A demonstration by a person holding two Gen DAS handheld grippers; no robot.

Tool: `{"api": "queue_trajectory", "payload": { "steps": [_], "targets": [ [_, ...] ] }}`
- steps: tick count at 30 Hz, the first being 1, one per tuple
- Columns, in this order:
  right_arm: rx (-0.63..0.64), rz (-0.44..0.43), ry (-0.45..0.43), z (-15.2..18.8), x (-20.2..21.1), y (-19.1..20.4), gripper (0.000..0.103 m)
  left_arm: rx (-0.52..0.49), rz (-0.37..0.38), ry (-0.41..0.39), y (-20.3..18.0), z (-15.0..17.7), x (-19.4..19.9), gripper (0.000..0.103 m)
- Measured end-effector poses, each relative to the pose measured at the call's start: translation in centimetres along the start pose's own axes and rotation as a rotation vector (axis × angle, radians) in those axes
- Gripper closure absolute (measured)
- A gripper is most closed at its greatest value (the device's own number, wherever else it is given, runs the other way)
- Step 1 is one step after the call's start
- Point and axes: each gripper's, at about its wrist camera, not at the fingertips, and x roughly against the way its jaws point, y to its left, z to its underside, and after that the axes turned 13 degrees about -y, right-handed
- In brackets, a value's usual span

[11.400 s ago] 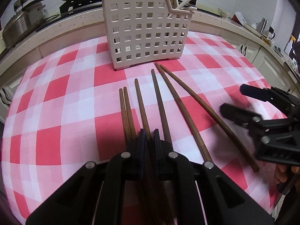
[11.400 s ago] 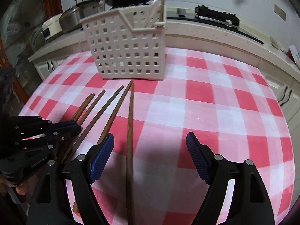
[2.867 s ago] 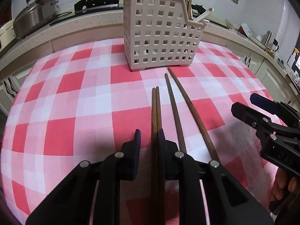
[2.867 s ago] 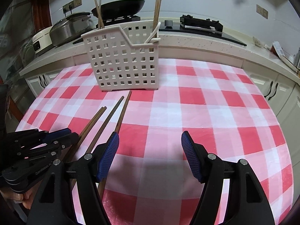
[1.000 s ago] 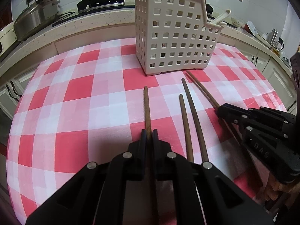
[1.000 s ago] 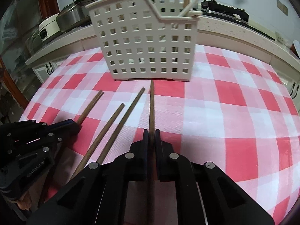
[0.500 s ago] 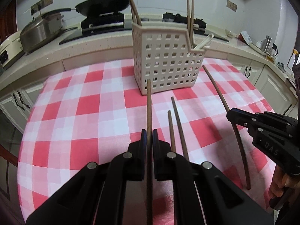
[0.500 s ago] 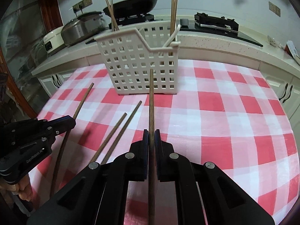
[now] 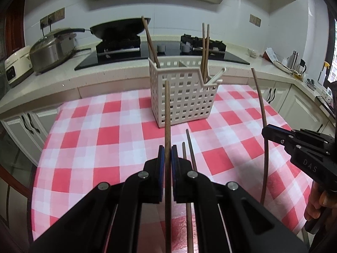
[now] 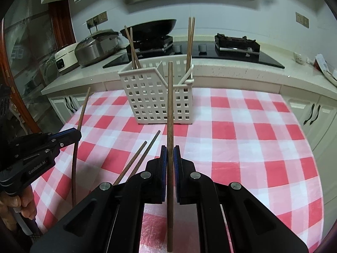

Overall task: Organize utensils
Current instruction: 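Lift both held chopsticks upright and carry them over the caddy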

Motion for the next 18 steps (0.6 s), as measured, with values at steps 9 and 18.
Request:
{"api": "queue_trajectory", "payload": {
  "steps": [9,18],
  "targets": [
    [0.007,0.001,-0.029,-0.6,1.8,0.1,0.095,-0.021,-0.018,-0.034,-1.0,-0.8,2.1,0.097],
    [0.005,0.013,-0.030,-0.8,2.2,-0.2,0.095,-0.030,-0.026,-0.051,-1.5,-1.5,3.0,0.097]
  ]
}}
